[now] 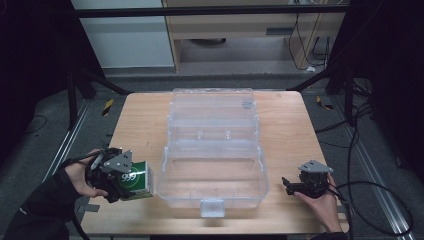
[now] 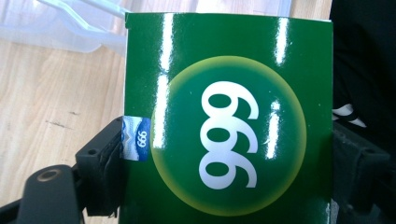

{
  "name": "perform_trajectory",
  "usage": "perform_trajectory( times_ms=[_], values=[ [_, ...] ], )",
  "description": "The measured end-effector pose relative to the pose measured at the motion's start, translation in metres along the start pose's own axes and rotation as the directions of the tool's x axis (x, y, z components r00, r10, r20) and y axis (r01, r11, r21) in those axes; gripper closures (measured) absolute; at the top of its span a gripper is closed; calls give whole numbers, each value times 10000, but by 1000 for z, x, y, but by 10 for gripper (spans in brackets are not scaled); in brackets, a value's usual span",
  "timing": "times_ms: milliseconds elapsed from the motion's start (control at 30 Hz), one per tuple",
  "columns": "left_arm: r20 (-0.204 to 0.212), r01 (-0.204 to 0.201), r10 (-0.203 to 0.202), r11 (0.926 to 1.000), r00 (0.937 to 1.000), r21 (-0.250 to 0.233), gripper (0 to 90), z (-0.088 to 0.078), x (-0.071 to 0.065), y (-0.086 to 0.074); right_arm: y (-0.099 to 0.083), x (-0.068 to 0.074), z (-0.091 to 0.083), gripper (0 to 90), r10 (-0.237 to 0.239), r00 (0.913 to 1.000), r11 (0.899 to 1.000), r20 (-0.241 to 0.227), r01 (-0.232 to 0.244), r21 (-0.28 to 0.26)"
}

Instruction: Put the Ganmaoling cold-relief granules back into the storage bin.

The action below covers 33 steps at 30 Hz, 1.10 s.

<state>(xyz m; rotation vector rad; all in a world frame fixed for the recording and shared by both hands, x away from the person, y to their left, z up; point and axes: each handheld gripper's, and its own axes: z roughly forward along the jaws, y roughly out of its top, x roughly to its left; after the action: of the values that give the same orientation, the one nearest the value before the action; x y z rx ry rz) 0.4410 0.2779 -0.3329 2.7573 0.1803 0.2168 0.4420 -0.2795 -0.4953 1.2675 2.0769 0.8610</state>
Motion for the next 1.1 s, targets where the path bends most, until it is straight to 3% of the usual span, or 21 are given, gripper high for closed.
perform_trajectory(
  times_ms=[467,1100],
  values=[
    [-30,-99,98,9998,9999,-190,147,-15,7,16,0,0,1,32,-82,10000,10000,0,82,24],
    [-10,-704,704,9971,9975,-292,147,-5,12,58,-1,1,1,32,-174,9998,9998,28,174,59]
  ],
)
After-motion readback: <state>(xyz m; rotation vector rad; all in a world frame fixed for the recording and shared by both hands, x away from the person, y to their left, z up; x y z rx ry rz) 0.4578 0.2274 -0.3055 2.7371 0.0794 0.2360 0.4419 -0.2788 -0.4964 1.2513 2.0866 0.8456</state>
